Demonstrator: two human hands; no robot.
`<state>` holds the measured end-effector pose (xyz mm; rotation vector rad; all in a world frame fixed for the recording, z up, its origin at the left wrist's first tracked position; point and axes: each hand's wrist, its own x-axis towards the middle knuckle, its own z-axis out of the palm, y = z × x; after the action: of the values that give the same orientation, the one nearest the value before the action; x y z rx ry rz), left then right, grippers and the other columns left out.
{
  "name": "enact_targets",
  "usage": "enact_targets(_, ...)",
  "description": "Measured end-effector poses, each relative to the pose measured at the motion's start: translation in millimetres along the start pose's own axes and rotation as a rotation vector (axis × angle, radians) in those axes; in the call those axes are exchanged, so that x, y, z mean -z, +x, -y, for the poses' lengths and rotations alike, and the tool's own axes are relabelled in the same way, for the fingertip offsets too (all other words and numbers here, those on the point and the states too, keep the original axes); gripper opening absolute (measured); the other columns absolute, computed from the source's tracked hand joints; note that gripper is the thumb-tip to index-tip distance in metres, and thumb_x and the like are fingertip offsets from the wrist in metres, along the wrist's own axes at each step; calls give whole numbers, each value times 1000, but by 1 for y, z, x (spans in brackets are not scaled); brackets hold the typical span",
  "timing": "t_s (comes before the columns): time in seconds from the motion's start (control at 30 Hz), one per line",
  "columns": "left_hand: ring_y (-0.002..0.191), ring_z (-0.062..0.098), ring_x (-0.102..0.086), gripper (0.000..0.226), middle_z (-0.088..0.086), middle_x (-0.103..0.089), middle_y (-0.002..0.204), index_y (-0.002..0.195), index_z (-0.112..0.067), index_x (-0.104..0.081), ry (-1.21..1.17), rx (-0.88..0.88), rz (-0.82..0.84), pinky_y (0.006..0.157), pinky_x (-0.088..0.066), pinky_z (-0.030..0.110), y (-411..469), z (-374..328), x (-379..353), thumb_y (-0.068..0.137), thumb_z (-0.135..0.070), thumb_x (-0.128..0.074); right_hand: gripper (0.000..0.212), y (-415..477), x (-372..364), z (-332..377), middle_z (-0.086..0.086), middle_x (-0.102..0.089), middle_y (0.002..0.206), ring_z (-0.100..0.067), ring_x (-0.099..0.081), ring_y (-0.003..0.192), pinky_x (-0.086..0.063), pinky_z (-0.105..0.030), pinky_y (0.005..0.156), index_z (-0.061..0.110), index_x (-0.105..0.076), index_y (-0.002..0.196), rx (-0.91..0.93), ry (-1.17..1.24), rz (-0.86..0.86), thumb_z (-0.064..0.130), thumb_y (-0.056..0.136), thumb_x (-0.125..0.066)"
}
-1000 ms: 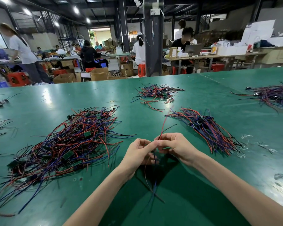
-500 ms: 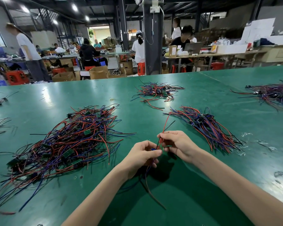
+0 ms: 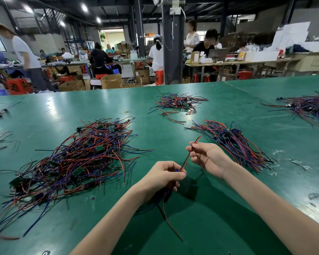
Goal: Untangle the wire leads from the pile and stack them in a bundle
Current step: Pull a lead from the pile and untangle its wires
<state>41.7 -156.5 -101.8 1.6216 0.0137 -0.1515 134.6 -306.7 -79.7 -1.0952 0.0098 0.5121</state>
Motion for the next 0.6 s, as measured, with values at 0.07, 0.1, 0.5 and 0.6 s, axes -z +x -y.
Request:
enact_targets(0.07,49,8,-53,10,3,-55,64,78,-7,-63,4,6,15,47,-45,19,-1,-1,0,85,0,-64,14,1,1,2,-7,-67,61,-8,-53,41,-47,-16,41,3,-55,90,25,16,-19,1,97,-43)
enact_targets(0.1,49,8,-53,10,3,-56,64,78,-7,-64,3,9,17,47,-45,19,-1,-2,0,85,0,-63,15,1,2,2,-7,-67,60,-8,-54,41,-47,-16,41,2,-55,89,38,18,-27,2,97,-43)
enact_targets(0.5,46,11,-51,34,0,-53,57,76,-10,-67,-41,31,-93,45,-44,21,0,-5,-3,96,-33,-52,25,5,2,1,-9,-67,57,-7,-59,41,-51,-17,42,0,-56,81,79,48,-30,12,100,-45)
enact_targets(0.6,45,10,-50,33,-1,-54,55,76,-10,-69,-10,17,-106,44,-44,20,0,-4,-3,98,-25,-51,23,4,3,0,-9,-68,59,-7,-60,43,-52,-17,44,-1,-58,81,107,45,-2,12,98,-48)
